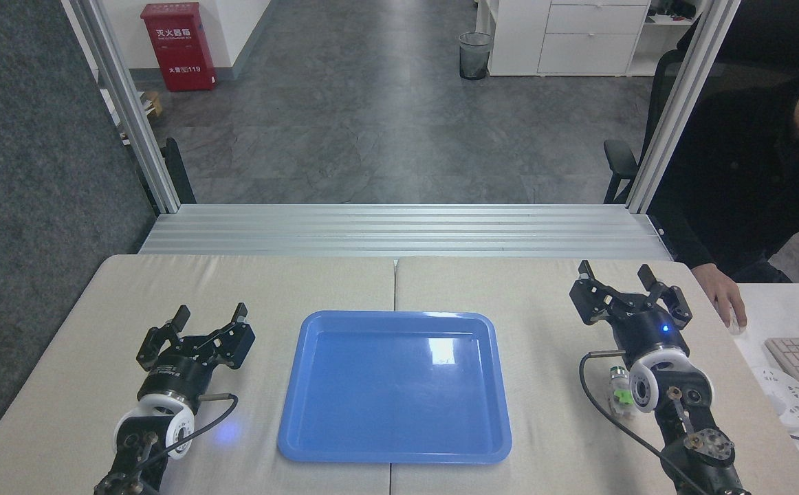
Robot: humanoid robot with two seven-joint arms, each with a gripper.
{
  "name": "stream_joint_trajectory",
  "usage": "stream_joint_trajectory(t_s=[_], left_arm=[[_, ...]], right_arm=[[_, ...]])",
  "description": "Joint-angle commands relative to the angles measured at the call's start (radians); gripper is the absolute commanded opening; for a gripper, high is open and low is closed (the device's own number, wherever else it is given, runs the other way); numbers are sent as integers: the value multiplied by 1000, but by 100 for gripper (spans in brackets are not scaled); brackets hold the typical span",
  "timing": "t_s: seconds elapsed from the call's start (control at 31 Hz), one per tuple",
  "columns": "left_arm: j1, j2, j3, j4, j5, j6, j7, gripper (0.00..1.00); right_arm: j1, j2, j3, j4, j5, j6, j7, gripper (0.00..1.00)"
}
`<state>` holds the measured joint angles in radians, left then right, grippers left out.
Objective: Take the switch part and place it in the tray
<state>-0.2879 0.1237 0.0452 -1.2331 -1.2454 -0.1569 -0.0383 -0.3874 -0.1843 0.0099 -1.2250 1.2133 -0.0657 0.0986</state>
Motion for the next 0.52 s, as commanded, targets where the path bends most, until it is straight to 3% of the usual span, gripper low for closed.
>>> stream_joint_trajectory(t_s=[0.0,0.48], left_arm=[[13,-13,15,-26,1,2,0,100],[18,-13,18,-31,-5,2,38,100]], right_arm=[[2,9,25,-18,-1,-3,0,99],[33,6,25,-36,3,-3,4,99]])
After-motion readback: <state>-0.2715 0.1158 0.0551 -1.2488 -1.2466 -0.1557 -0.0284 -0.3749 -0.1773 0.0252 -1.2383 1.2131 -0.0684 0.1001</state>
